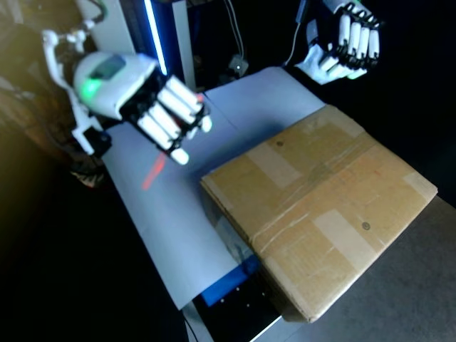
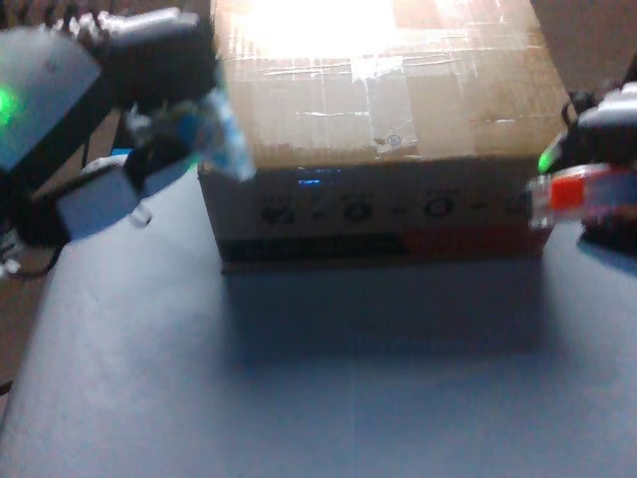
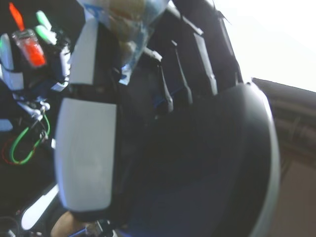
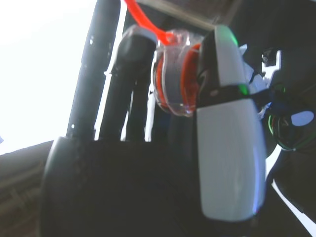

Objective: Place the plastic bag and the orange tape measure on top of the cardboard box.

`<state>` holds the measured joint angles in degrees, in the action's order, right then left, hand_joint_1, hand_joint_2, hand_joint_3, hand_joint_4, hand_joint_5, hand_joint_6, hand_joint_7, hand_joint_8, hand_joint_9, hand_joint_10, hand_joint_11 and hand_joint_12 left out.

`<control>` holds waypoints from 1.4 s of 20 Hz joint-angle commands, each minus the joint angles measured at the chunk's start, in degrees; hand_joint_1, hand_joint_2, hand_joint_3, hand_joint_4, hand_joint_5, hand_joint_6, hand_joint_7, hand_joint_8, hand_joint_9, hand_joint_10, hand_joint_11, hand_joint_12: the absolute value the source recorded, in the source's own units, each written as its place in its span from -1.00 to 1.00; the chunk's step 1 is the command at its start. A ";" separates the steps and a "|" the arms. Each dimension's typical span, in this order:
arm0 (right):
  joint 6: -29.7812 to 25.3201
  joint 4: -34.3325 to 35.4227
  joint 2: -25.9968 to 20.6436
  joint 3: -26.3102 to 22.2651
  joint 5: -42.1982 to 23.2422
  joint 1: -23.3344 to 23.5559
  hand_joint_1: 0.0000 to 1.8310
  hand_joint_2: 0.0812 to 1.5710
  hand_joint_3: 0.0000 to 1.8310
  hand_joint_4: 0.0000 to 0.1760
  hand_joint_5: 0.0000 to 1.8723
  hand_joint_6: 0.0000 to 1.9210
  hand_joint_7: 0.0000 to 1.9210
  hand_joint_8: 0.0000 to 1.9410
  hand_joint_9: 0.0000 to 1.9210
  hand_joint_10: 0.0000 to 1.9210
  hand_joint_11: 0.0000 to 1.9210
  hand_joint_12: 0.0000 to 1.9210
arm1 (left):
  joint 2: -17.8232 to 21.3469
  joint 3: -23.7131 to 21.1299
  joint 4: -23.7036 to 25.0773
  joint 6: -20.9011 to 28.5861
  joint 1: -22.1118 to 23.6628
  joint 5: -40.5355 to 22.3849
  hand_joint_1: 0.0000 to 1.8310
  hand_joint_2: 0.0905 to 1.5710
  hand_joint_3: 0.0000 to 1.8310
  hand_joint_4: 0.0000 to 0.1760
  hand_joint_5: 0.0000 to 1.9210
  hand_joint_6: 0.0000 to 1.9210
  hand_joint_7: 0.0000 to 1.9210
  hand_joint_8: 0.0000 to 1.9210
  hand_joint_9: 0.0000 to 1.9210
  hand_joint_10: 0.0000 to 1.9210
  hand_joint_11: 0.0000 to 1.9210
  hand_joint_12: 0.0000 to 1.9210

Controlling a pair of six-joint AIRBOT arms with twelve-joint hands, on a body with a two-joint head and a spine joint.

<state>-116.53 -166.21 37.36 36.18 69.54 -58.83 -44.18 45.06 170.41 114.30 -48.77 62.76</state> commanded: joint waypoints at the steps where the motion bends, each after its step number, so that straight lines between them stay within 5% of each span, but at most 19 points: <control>1: -0.12 -2.27 -0.12 0.69 7.52 1.53 0.37 0.44 -1.00 -1.00 -0.07 -0.05 -0.01 0.40 0.20 0.48 0.15 0.73 | -0.94 0.82 2.17 0.17 1.80 5.09 0.46 0.55 -1.00 -1.00 -0.37 0.35 -0.19 0.42 -0.22 0.66 -0.33 0.91; 3: -0.11 -2.43 -0.04 1.99 7.49 3.25 0.37 0.44 -1.00 -1.00 -0.04 -0.09 -0.01 0.40 0.20 0.48 0.15 0.73 | -2.66 2.57 2.17 0.08 4.80 3.38 0.47 0.55 -1.00 -1.00 -0.34 0.29 -0.20 0.45 -0.20 0.68 -0.31 0.96; 6: 0.13 -2.48 0.52 4.43 5.97 7.09 0.37 0.44 -1.00 -1.00 -0.04 -0.09 -0.01 0.40 0.20 0.48 0.15 0.73 | -5.03 5.17 2.17 0.07 7.94 1.56 0.32 0.52 -1.00 -1.00 -0.24 0.27 -0.10 0.43 -0.19 0.44 -0.29 0.86; 9: 3.25 -4.06 3.96 8.27 -0.38 15.31 0.37 0.44 -1.00 -1.00 -0.04 -0.09 -0.01 0.40 0.20 0.48 0.15 0.73 | -7.19 8.04 2.17 0.08 11.18 -0.40 0.30 0.55 -1.00 -1.00 -0.25 0.28 -0.19 0.57 -0.27 0.61 -0.33 0.97; 10: 3.33 -4.42 5.30 9.67 -1.84 17.39 0.39 0.40 -1.00 -1.00 0.20 -0.40 -0.07 0.45 0.14 0.66 0.06 0.94 | -7.85 8.83 2.17 0.08 12.12 -1.01 0.44 0.56 -1.00 -1.00 -0.32 0.39 -0.26 0.45 -0.22 0.64 -0.42 0.87; 11: 3.33 -4.57 7.11 11.55 -3.21 19.25 0.40 0.38 -1.00 -1.00 0.09 -0.30 0.07 0.28 0.42 0.54 0.35 0.79 | -8.66 9.99 2.17 0.08 13.26 -1.90 0.44 0.56 -1.00 -1.00 -0.31 0.39 -0.25 0.43 -0.22 0.64 -0.44 0.85; 12: 3.33 -4.56 8.32 13.22 -3.82 20.50 0.34 0.31 -1.00 -1.00 0.23 -0.30 0.33 0.51 0.52 0.74 0.49 0.92 | -9.56 11.14 2.17 0.07 14.58 -3.19 0.46 0.55 -1.00 -1.00 -0.31 0.43 -0.25 0.41 -0.25 0.62 -0.46 0.79; 13: 3.32 -4.55 9.22 14.61 -4.03 21.53 0.38 0.37 -1.00 -1.00 0.13 -0.32 0.10 0.41 0.53 0.65 0.52 0.88 | -10.81 12.67 2.17 0.06 16.56 -4.94 0.47 0.54 -1.00 -1.00 -0.27 0.44 -0.24 0.36 -0.25 0.57 -0.48 0.71; 15: 3.31 -4.51 10.55 16.69 -5.66 23.87 0.38 0.43 -1.00 -1.00 0.05 -0.26 -0.06 0.49 0.19 0.76 0.19 0.99 | -12.83 15.21 2.17 0.02 19.58 -7.42 0.47 0.51 -1.00 -1.00 -0.20 0.31 -0.20 0.34 -0.22 0.55 -0.44 0.75; 18: 3.30 -5.03 14.55 21.25 -10.29 28.70 0.48 0.42 -1.00 -1.00 0.09 -0.23 -0.10 0.31 -0.15 0.58 -0.19 0.93 | -15.02 18.52 2.17 0.01 22.50 -10.77 0.49 0.46 -1.00 -1.00 -0.15 0.20 -0.12 0.22 -0.12 0.45 -0.28 0.74; 20: 3.30 -5.24 16.47 23.61 -12.06 30.49 0.38 0.45 -1.00 -1.00 0.02 -0.23 -0.11 0.54 0.07 0.86 0.04 1.00 | -17.25 21.13 2.17 -0.12 24.61 -13.87 0.46 0.48 -1.00 -1.00 -0.08 0.14 -0.17 0.35 -0.25 0.54 -0.49 0.75; 23: 3.30 -5.27 19.47 27.54 -14.75 32.76 0.39 0.41 -1.00 -1.00 0.05 -0.20 0.00 0.37 0.05 0.61 -0.03 0.86 | -20.85 25.18 2.17 -0.17 26.43 -18.33 0.49 0.44 -1.00 -1.00 -0.10 0.17 -0.07 0.23 -0.17 0.41 -0.38 0.65; 24: 3.30 -5.29 20.41 28.59 -15.44 33.53 0.39 0.40 -1.00 -1.00 0.06 -0.23 0.01 0.35 0.07 0.65 0.02 0.93 | -21.68 26.15 2.17 -0.16 26.55 -19.27 0.50 0.44 -1.00 -1.00 -0.14 0.09 -0.05 0.22 -0.13 0.44 -0.19 0.67; 25: 3.30 -5.52 22.23 30.37 -16.81 34.54 0.49 0.40 -1.00 -1.00 -0.04 -0.08 0.02 0.14 -0.01 0.43 -0.03 0.74 | -23.24 27.74 2.17 -0.12 26.66 -21.02 0.50 0.42 -1.00 -1.00 -0.12 0.12 -0.02 0.14 -0.11 0.39 -0.22 0.60; 27: 3.30 -5.54 23.54 31.56 -17.50 34.74 0.51 0.39 -1.00 -1.00 -0.04 -0.07 0.02 0.09 -0.04 0.39 -0.06 0.70 | -24.36 29.01 2.17 -0.10 26.67 -22.47 0.50 0.42 -1.00 -1.00 -0.10 0.14 -0.02 0.12 -0.11 0.37 -0.22 0.59; 28: 3.30 -5.53 24.70 32.66 -18.08 34.74 0.42 0.36 -1.00 -1.00 0.08 -0.22 0.08 0.17 0.04 0.45 -0.02 0.77 | -25.69 30.29 2.17 -0.10 26.67 -24.06 0.50 0.43 -1.00 -1.00 -0.11 0.15 -0.04 0.17 -0.13 0.39 -0.24 0.61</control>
<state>-113.23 -170.23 62.11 68.84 45.19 -24.95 -69.93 75.26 171.19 114.02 -23.09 32.67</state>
